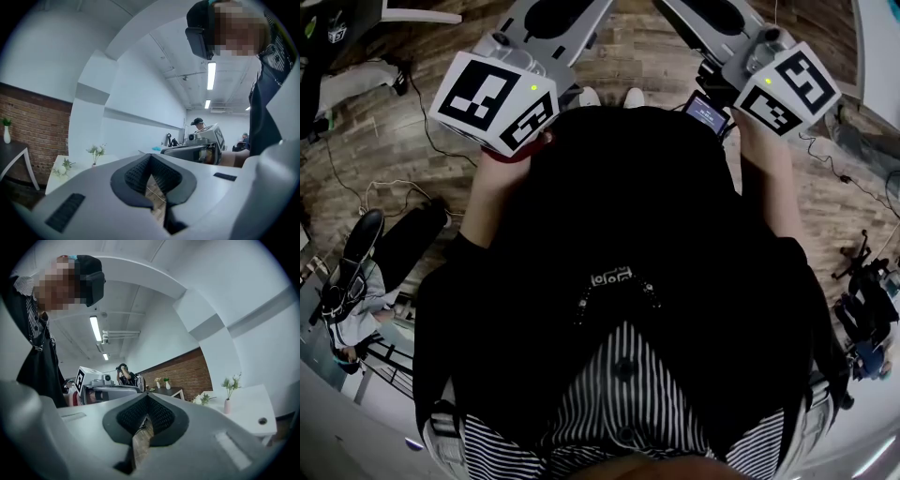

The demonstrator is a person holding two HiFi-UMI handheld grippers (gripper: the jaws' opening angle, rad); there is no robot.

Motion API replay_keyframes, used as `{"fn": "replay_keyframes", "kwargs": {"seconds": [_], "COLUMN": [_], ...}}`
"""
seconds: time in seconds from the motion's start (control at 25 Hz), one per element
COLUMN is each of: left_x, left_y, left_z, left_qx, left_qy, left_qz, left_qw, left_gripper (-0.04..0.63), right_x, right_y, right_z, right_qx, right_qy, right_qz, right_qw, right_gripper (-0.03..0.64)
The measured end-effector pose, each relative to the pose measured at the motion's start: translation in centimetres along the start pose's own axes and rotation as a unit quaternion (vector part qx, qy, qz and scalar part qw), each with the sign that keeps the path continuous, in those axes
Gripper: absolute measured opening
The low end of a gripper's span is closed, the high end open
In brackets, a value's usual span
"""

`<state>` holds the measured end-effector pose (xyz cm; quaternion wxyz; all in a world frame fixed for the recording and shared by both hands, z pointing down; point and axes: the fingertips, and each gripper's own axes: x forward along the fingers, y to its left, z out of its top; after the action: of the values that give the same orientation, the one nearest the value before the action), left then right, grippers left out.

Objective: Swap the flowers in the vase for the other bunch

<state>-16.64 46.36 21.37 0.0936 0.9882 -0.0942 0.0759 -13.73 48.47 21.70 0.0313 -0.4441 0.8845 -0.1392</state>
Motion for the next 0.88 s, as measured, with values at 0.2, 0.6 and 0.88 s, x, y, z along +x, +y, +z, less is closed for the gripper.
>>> {"fn": "replay_keyframes", "kwargs": {"seconds": [0.2, 0.6, 0.88], "left_x": [1.6, 4.5, 6.5], "left_y": [-1.4, -3.1, -0.5], "left_z": [-1.0, -1.4, -1.8], "left_qx": [-0.001, -0.002, -0.019], "left_qy": [0.009, 0.023, 0.025], "left_qz": [0.001, -0.029, -0.05], "left_qw": [1.0, 0.9993, 0.9983], "left_gripper": [0.006, 0.006, 0.006], "right_x": [-2.5, -5.5, -4.5], "right_y": [-1.3, -3.5, -6.3], "right_z": [-0.5, -1.3, -0.9], "right_qx": [0.003, 0.009, 0.026], "right_qy": [-0.007, -0.013, -0.011], "right_qz": [-0.003, -0.028, -0.05], "right_qw": [1.0, 0.999, 0.998], "right_gripper": [0.005, 0.005, 0.004]}}
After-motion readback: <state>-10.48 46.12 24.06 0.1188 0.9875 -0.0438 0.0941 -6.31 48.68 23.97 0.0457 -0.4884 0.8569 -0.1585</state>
